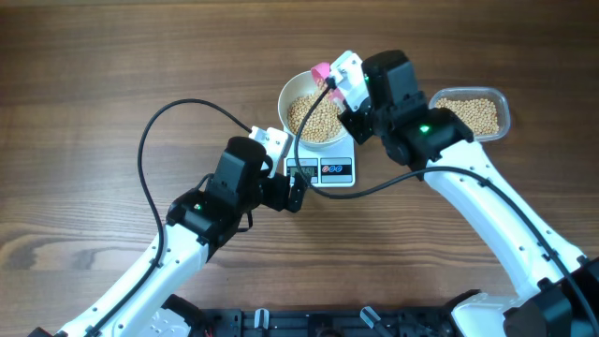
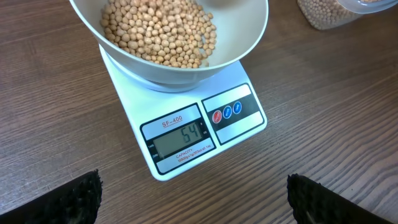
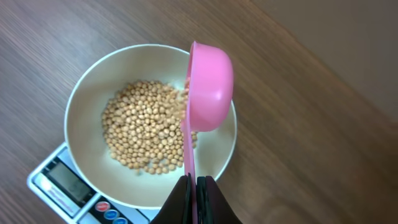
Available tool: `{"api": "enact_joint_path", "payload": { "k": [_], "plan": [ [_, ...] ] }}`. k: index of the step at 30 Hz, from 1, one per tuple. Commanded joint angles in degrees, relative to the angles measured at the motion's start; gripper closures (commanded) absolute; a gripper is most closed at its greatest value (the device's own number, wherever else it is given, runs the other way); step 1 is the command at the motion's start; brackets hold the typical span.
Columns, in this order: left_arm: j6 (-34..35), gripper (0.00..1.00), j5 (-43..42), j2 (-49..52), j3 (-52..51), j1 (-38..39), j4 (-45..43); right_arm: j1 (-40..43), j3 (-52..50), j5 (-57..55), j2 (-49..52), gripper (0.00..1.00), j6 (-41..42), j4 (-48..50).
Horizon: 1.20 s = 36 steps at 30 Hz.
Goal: Scoop item into bowl and weigh 150g on scale
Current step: 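Tilt the pink scoop with the right gripper to pour soybeans into bowl, then carry the empty scoop back right to the soybean container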
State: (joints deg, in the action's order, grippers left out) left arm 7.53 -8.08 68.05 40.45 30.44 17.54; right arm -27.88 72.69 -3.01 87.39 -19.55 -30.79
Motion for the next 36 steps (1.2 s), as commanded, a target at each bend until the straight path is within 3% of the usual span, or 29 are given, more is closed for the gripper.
{"api": "enact_joint_path", "payload": {
  "k": [1,15,22,29,36],
  "plan": [
    [-1.3,0.00,-0.9,0.2,-0.3,0.2,-0.1,-1.7,1.5,-4.3,-1.6,0.96,-4.7,0.3],
    [-1.3,0.00,-0.9,0.2,-0.3,0.2,-0.1,-7.4,1.5,-15.3,-2.0,0.96,-11.6,0.4],
    [-1.3,0.00,-0.9,0.2,-0.3,0.2,-0.1,-7.4,1.5,-15.1,-3.4,0.96,-1.5,0.2],
    [-1.3,0.00,-0.9,0.2,-0.3,0.2,-0.1,-6.3,1.5,-5.8,-6.3,0.96,6.4,-1.5],
    [-1.3,0.00,-0.9,0.2,-0.3,0.2,-0.1,4.4,1.5,14.7,-9.9,0.96,14.2,-3.5]
  ]
}}
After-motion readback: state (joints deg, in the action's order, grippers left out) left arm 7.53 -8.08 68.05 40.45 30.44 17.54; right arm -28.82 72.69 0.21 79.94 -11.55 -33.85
